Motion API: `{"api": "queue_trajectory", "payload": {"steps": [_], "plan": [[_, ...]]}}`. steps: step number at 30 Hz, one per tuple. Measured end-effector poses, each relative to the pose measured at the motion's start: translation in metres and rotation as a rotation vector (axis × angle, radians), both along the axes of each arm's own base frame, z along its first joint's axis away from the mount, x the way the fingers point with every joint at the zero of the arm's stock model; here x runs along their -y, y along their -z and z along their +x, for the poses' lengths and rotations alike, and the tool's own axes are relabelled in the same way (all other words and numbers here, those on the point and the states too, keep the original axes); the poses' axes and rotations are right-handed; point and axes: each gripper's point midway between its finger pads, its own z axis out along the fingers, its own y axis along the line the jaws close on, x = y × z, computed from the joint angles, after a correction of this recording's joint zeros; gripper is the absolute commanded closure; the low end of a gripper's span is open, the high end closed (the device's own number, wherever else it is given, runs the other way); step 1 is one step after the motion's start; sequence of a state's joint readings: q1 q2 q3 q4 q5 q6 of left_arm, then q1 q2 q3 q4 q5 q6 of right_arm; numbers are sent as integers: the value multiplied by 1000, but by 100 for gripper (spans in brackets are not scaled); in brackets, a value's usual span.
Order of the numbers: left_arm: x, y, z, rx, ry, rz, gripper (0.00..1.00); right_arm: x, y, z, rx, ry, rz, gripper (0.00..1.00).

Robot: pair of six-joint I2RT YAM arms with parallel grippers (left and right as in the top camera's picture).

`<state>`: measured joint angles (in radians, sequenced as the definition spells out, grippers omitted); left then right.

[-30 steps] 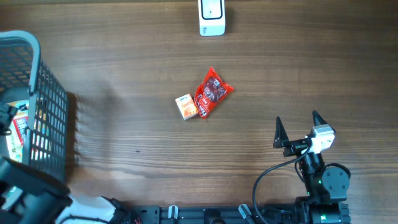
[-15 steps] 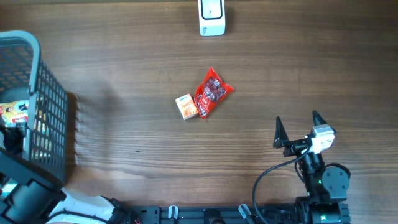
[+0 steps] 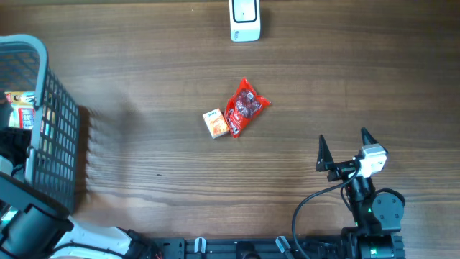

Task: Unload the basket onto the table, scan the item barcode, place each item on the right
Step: 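Reach left gripper into basket and grasp cream snack bag, then lift cream snack bag out and drop it right of red bag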

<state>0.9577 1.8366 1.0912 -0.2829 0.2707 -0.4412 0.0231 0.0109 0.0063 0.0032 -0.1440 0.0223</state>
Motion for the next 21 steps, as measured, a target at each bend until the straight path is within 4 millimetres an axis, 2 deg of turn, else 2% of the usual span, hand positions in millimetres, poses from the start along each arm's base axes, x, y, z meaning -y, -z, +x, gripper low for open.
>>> {"api": "queue_trajectory", "payload": {"steps": [1,2,3,4,6,11,14,15,16,17,18,21], "plan": [[1,0,2,10,16,-3,51,0,0,0,0,0,0,0],[3,1,4,18,28,-8,73,0,0,0,0,0,0,0],[5,2,6,27,38,-17,88,0,0,0,0,0,0,0],[7,4,7,35,44,-27,96,0,0,0,0,0,0,0],[15,10,9,50,60,-64,96,0,0,0,0,0,0,0],[20,8,14,77,82,-82,96,0,0,0,0,0,0,0],[25,-1,12,87,86,-74,96,0,0,0,0,0,0,0],[26,-11,12,100,89,-55,96,0,0,0,0,0,0,0],[26,-34,12,129,92,-9,96,0,0,0,0,0,0,0],[24,-67,14,176,99,61,96,0,0,0,0,0,0,0],[24,-91,15,211,104,115,96,0,0,0,0,0,0,0],[38,-195,10,368,133,339,96,0,0,0,0,0,0,0]]}}
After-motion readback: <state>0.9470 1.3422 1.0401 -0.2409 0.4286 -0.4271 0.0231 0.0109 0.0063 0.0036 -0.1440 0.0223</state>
